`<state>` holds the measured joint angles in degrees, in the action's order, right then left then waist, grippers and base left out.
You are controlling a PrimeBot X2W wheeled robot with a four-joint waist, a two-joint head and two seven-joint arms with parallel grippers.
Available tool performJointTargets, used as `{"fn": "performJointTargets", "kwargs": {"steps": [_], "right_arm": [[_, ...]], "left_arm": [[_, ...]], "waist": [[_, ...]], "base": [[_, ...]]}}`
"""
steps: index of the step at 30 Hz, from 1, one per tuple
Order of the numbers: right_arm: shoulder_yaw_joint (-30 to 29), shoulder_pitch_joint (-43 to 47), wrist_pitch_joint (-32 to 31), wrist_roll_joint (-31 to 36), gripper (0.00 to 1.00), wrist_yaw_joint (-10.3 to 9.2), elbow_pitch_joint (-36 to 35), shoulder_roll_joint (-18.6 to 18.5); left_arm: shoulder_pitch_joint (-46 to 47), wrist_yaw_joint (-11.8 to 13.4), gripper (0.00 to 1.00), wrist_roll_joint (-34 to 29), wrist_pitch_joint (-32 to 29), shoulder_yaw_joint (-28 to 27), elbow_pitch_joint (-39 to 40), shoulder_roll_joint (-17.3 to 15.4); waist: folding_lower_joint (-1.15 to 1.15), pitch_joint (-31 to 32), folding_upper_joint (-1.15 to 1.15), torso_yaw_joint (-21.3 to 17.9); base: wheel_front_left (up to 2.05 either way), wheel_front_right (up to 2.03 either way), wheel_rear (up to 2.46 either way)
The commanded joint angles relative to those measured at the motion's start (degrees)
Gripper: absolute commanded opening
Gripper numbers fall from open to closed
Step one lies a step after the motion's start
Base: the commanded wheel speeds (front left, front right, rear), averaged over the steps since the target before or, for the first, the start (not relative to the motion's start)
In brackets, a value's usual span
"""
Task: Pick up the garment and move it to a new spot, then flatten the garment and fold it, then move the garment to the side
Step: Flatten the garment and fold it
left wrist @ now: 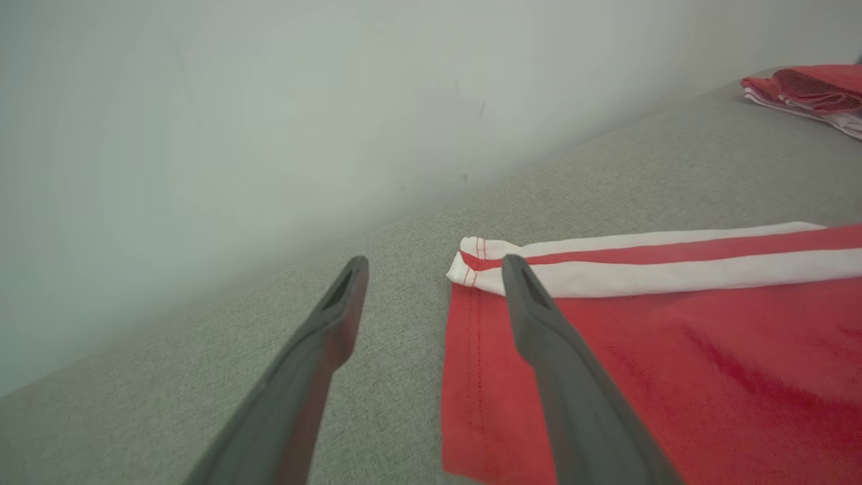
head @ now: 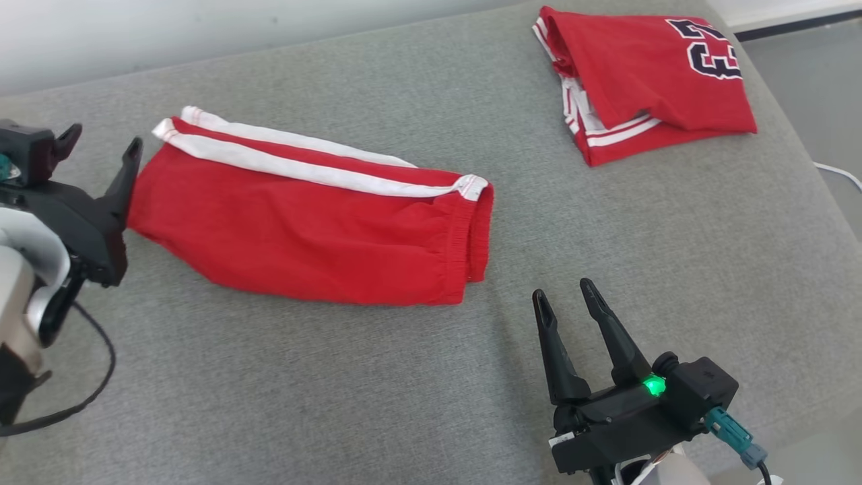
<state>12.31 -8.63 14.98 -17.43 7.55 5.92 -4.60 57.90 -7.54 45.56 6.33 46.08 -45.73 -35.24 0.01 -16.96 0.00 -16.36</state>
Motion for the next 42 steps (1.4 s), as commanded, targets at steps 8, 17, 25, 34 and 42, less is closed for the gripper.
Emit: {"fn": "performJointTargets", "kwargs": {"steps": [8,17,25,34,42], "right_arm": [[1.14,-0.72,0.26,-0.07,1.00,-0.16,-0.34,1.41],[0.59,-0.51,0.26,0.33,1.00,-0.16,-0.12,1.73],[0.89,-1.33,0.26,0.84,1.00,-0.16,0.36,1.77],[-0.04,0.08,0.27,1.16,1.00,-0.16,1.20,1.73],[-1.42,2.21,0.27,1.35,1.00,-0.16,1.73,1.07]], "left_arm": [[-1.99,0.13,1.00,6.35,-11.91,3.47,-0.30,-2.70],[-3.53,0.12,1.00,12.84,-20.62,4.61,-0.71,-2.22],[-3.33,0.14,0.00,13.48,-17.60,4.28,-0.15,-1.91],[-6.45,0.34,0.00,15.08,-10.99,2.73,1.29,0.44],[-14.71,3.14,0.00,17.23,-4.61,1.24,8.88,1.13]], "waist": [[-0.01,-1.58,0.00,-3.25],[-0.01,-1.95,0.00,-3.85],[-0.01,-1.17,0.00,-2.28],[-0.01,2.55,0.00,0.95],[-0.01,6.54,0.00,4.48]], "base": [[0.00,0.00,0.00],[0.00,0.00,0.00],[0.00,0.00,0.00],[0.00,0.00,0.00],[0.00,0.00,0.00]]}}
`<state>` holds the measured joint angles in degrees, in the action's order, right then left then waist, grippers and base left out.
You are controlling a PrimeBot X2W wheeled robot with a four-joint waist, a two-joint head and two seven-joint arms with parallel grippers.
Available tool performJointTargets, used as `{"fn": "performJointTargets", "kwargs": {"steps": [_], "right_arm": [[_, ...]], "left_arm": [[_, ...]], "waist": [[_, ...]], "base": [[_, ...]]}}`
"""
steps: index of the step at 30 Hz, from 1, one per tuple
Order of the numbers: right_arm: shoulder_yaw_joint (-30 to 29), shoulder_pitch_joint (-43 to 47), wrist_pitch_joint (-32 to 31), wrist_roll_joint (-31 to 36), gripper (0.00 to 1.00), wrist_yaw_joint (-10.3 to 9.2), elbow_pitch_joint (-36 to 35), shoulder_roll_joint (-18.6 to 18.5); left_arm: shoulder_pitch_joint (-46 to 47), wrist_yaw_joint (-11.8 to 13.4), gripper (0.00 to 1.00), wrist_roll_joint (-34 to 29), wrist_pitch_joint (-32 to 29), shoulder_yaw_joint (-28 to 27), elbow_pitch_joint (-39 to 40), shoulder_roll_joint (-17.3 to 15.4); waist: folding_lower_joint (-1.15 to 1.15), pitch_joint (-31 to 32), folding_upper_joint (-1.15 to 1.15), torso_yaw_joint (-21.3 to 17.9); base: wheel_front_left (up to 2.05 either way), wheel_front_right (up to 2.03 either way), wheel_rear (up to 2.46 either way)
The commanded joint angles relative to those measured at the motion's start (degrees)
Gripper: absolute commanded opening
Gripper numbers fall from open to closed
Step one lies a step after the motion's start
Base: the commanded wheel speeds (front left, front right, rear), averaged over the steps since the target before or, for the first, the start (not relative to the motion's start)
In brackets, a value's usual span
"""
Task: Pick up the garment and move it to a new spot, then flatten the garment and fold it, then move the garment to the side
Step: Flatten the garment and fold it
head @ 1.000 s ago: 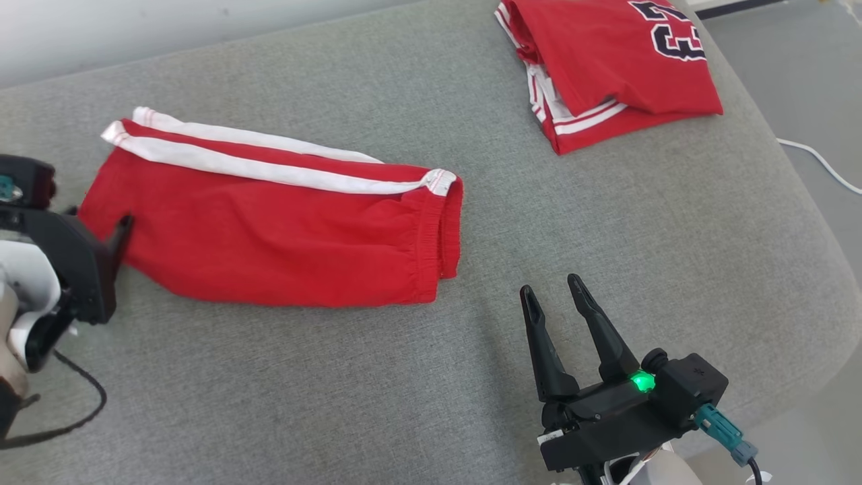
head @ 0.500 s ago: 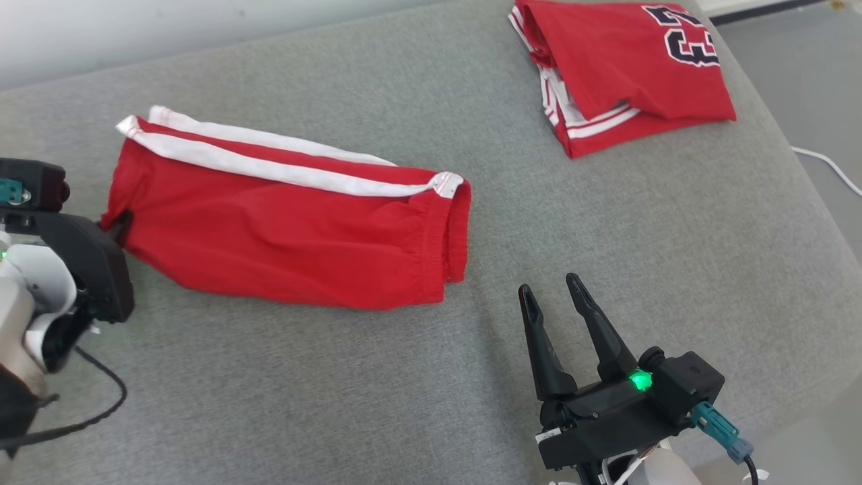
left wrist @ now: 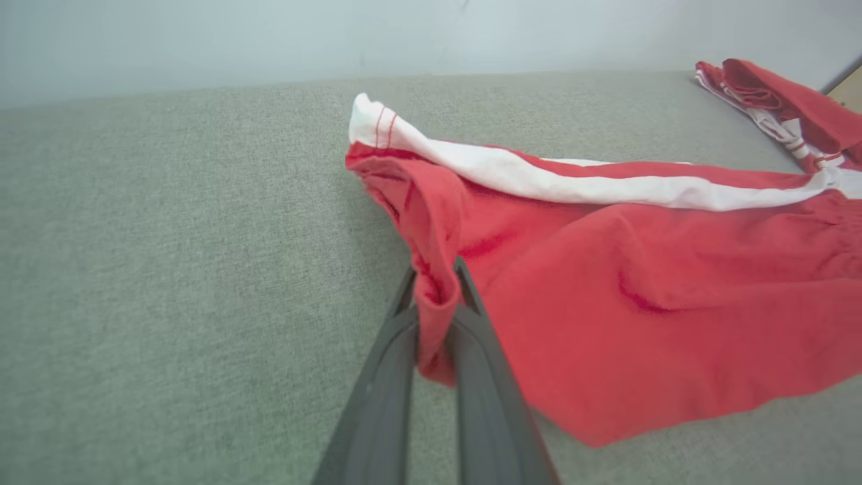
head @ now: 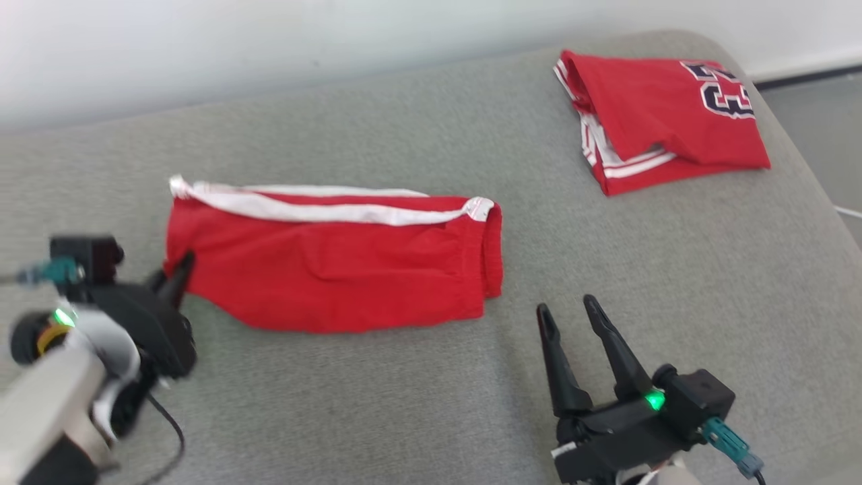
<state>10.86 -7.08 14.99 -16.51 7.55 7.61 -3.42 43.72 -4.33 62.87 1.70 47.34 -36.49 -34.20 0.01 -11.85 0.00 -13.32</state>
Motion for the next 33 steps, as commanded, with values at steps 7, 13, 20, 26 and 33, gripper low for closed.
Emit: {"fn": "performJointTargets", "kwargs": {"steps": [7,13,20,26,33], "right_arm": [[-1.47,2.77,0.26,0.45,1.00,-0.16,-0.09,-0.22],[-2.64,4.15,0.26,0.65,1.00,-0.16,0.14,-0.31],[-1.91,3.34,0.26,0.73,1.00,-0.16,0.94,-0.84],[-2.78,3.03,0.26,0.88,1.00,-0.16,0.41,-1.23],[-3.97,3.62,0.25,1.34,1.00,-0.16,-0.28,-1.28]], "left_arm": [[-10.67,5.59,0.00,2.78,5.38,-1.78,8.84,-0.23],[-17.76,8.95,0.00,4.50,8.01,-2.45,14.78,-0.31],[-20.12,10.77,1.00,1.78,11.43,-2.41,15.43,0.47],[-20.88,12.07,1.00,-3.77,13.49,-7.60,15.90,1.74],[-25.06,12.13,1.00,-14.80,13.48,-19.61,20.48,5.11]], "waist": [[-0.01,2.55,0.00,3.56],[-0.01,2.98,0.00,4.97],[-0.01,3.36,0.00,5.52],[-0.01,4.19,0.00,6.23],[-0.01,5.31,0.00,7.68]], "base": [[0.00,0.00,0.00],[0.00,0.00,0.00],[0.00,0.00,0.00],[0.00,0.00,0.00],[0.00,0.00,0.00]]}}
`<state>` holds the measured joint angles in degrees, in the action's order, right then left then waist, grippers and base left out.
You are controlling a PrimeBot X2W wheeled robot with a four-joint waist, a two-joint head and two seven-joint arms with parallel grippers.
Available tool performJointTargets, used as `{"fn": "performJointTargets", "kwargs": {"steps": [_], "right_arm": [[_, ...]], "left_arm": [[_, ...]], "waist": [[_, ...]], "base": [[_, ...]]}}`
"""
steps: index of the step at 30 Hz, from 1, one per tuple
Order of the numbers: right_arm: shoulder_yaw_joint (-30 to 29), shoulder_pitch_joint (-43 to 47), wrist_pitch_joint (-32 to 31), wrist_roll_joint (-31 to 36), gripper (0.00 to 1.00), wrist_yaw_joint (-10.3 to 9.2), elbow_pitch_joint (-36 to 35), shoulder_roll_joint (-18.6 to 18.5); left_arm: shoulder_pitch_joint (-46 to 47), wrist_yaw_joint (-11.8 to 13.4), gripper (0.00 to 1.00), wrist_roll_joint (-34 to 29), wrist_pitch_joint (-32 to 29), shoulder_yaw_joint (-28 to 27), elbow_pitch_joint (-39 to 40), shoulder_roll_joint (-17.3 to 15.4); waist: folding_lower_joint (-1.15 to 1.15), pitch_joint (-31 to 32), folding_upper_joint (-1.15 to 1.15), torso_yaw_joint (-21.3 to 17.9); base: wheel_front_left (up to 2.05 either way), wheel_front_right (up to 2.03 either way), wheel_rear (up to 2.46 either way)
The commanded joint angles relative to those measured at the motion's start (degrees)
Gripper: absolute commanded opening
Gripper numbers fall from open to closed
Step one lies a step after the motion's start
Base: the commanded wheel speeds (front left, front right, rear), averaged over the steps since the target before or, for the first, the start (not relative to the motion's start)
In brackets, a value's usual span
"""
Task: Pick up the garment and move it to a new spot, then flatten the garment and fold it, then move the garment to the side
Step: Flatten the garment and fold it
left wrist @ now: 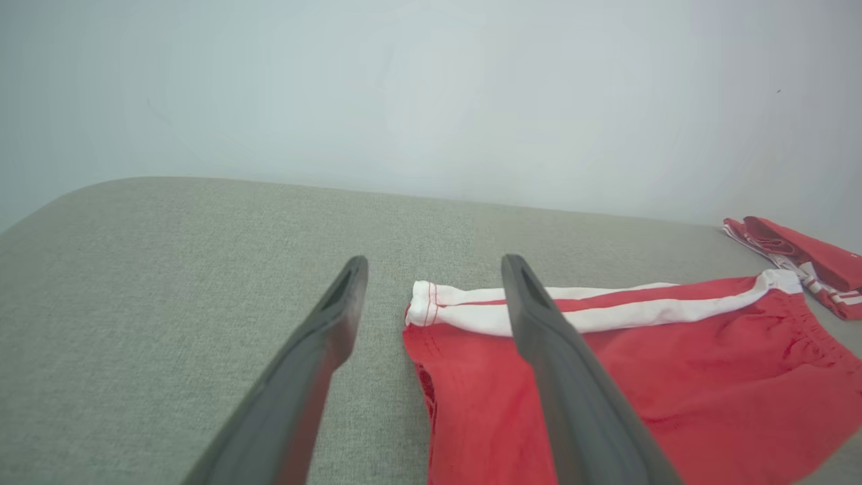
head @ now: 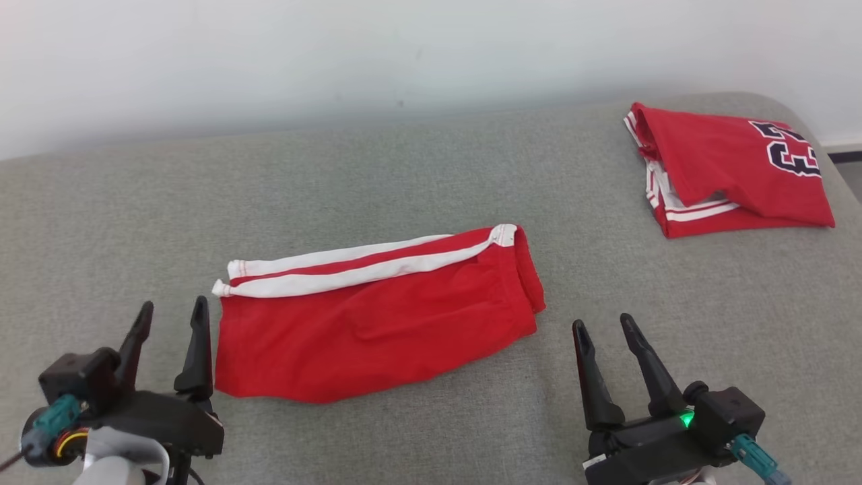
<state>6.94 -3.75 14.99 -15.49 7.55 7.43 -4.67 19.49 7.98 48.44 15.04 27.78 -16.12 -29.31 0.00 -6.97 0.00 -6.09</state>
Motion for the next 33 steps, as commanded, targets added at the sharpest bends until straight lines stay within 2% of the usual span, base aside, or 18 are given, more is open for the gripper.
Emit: {"fn": "performJointTargets", "kwargs": {"steps": [1,6,11,12,16,20,25,29,33], "right_arm": [[-0.33,0.45,0.26,0.33,1.00,-0.16,-0.20,-0.09],[-1.34,0.77,0.25,0.47,1.00,-0.16,-0.32,-0.44],[-2.34,1.41,0.25,0.37,1.00,-0.16,-0.18,-0.42],[-2.85,1.80,0.25,0.38,1.00,-0.16,-0.08,-0.42],[-3.47,2.45,0.25,0.29,1.00,-0.16,0.09,-0.23],[-4.03,3.63,0.25,0.27,1.00,-0.16,0.52,0.06],[-4.63,4.95,0.25,0.06,1.00,-0.16,1.37,0.25],[-5.23,5.69,0.25,-0.05,1.00,-0.16,2.01,0.33],[-5.34,5.87,0.25,0.24,1.00,-0.16,2.81,0.37]], "left_arm": [[-1.68,-0.41,1.00,-2.54,0.15,-2.02,1.08,0.92],[-6.68,-0.12,1.00,-13.73,0.16,-8.44,6.06,3.51],[-11.76,-1.14,1.00,-20.54,0.17,-13.79,8.40,6.34],[-13.80,-1.40,1.00,-22.36,0.16,-15.64,9.21,7.83],[-16.82,-1.83,1.00,-24.61,0.17,-19.93,10.71,9.73],[-21.22,-2.52,1.00,-28.06,0.17,-24.80,12.81,13.18],[-25.05,-5.28,1.00,-31.35,0.17,-28.02,13.73,16.51],[-26.05,-8.43,1.00,-33.94,0.17,-29.18,13.75,18.04],[-26.07,-10.10,1.00,-35.87,0.18,-30.65,13.04,19.18]], "waist": [[0.00,0.66,0.00,0.73],[0.00,1.74,0.00,1.84],[0.00,2.93,0.00,2.77],[0.00,3.53,0.00,3.13],[0.00,4.41,0.00,3.41],[0.00,5.57,0.00,3.78],[0.00,6.42,0.00,4.37],[0.00,6.85,0.00,5.03],[0.00,7.20,0.00,5.47]], "base": [[0.00,0.00,0.00],[0.00,0.00,0.00],[0.00,0.00,0.00],[0.00,0.00,0.00],[0.00,0.00,0.00],[0.00,0.00,0.00],[0.00,0.00,0.00],[0.00,0.00,0.00],[0.00,0.00,0.00]]}}
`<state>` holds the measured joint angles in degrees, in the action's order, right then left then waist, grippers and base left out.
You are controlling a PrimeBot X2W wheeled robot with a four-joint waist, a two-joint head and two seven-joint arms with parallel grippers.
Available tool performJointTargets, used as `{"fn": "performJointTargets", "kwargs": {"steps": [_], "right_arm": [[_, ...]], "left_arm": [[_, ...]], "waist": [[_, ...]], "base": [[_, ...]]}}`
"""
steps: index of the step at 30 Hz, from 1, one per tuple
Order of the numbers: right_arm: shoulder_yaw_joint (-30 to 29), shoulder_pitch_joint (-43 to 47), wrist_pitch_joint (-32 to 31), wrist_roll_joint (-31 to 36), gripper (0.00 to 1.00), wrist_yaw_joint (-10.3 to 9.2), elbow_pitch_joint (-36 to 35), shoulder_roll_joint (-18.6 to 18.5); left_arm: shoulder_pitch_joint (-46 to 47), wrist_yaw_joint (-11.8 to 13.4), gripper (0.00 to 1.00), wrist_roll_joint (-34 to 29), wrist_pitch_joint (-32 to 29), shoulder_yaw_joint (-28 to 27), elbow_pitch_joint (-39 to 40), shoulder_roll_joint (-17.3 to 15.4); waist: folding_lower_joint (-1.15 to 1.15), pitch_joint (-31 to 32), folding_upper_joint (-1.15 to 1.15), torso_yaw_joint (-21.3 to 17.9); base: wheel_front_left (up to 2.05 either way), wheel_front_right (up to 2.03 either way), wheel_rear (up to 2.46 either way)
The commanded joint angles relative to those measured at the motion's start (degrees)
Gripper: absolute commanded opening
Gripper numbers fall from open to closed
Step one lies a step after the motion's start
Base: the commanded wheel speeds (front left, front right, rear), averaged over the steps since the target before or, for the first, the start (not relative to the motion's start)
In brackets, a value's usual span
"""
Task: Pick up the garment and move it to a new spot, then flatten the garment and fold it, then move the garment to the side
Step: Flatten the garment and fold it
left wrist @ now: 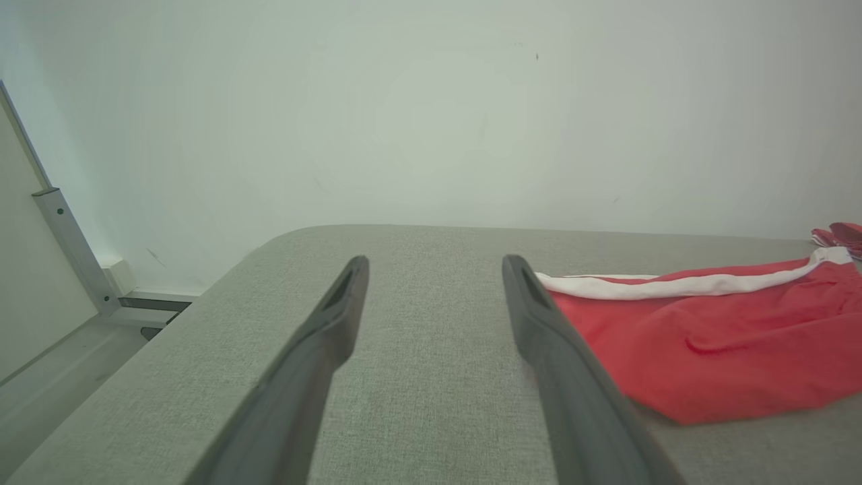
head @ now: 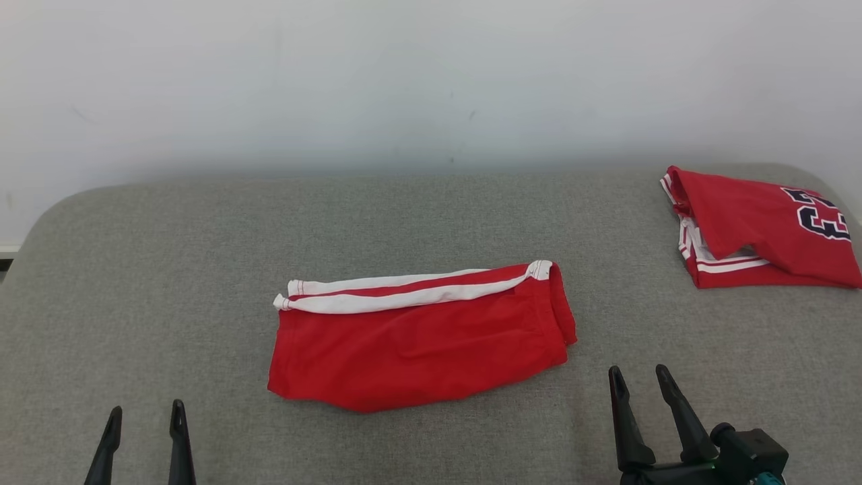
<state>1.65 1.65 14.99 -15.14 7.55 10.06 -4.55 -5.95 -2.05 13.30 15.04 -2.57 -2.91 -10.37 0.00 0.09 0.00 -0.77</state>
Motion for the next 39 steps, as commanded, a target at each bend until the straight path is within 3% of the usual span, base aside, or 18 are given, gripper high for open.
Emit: {"fn": "performJointTargets", "kwargs": {"steps": [1,11,19,29,39], "right_arm": [[-0.12,0.48,0.26,-0.08,1.00,-0.16,0.47,0.26],[0.88,-1.14,0.26,1.27,1.00,-0.16,2.84,-0.83],[3.03,-11.44,-1.19,2.33,1.00,-0.16,9.31,-3.54],[2.53,-27.89,-5.06,3.92,1.00,-0.16,26.20,-5.43],[3.10,-35.95,-4.89,3.30,1.00,-0.16,43.03,-5.81]], "left_arm": [[-0.63,-0.51,1.00,-1.11,0.18,-0.58,-0.30,0.54],[-0.47,-2.43,1.00,-3.54,0.18,-2.83,-1.25,3.15],[1.92,-3.80,1.00,-5.02,0.18,-3.33,-1.97,5.04],[5.50,-4.84,1.00,-5.43,0.18,-2.22,-3.23,6.53],[7.42,-5.24,1.00,-4.98,0.18,-2.96,-4.14,7.10]], "waist": [[0.00,0.20,0.00,0.26],[0.00,-0.12,0.00,0.87],[0.00,-2.01,0.00,2.46],[0.00,-5.74,0.00,6.09],[0.00,-8.24,0.00,7.25]], "base": [[0.00,0.00,0.00],[0.00,0.00,0.00],[0.00,0.00,0.00],[0.00,0.00,0.00],[0.00,0.00,0.00]]}}
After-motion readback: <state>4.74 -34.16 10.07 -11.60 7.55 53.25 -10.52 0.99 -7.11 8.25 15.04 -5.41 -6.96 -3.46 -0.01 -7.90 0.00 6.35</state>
